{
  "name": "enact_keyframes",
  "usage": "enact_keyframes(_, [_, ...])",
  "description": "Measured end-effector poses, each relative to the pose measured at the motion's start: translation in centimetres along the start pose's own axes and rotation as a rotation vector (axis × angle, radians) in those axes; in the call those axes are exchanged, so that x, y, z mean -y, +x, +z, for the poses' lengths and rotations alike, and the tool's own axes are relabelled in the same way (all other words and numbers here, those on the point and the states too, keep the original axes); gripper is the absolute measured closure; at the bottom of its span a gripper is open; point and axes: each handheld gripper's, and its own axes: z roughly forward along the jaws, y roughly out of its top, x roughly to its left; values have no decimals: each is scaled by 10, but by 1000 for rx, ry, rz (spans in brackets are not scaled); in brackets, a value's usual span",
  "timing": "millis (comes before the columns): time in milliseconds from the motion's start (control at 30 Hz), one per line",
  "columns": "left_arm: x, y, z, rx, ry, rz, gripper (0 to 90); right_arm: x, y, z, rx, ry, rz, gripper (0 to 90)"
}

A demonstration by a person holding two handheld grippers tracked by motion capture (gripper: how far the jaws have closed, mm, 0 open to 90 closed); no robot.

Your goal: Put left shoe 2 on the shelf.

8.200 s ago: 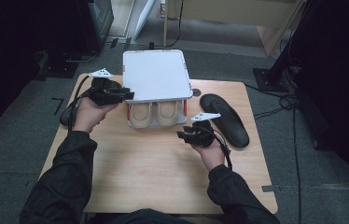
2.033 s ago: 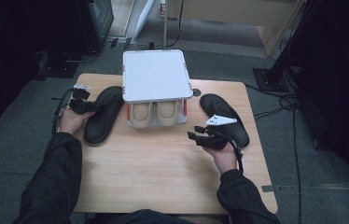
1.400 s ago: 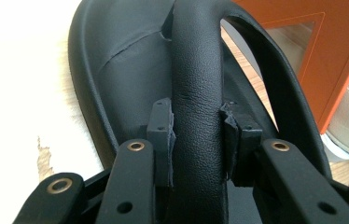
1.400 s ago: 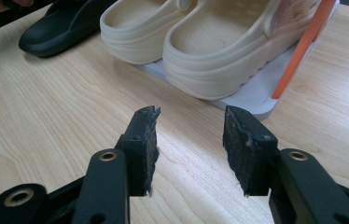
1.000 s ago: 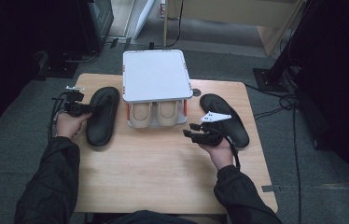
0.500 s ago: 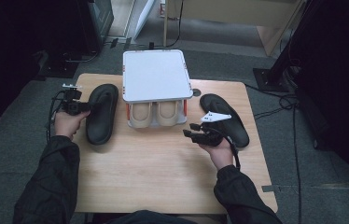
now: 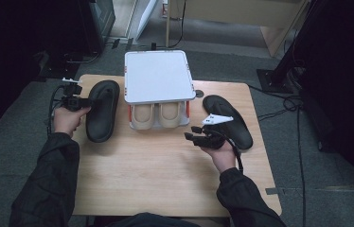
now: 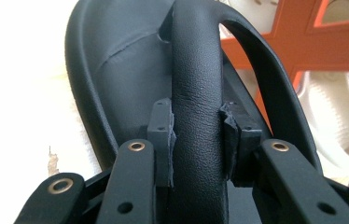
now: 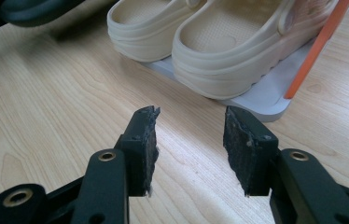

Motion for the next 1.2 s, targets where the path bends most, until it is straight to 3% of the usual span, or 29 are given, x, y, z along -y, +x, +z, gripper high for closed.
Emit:
enact_keyframes(200, [-18,-4,-13,5,-22,-25,688,0,0,-1,-3,1,3,547])
enact_keyframes(667, [-59,-20,-43,-32,-43,-7,687,0,0,-1,-5,-1,1,547])
enact_keyframes(1200, [-111,-56,-63,-45,-69,22,686,0,-1,-1,-6,0,4,546])
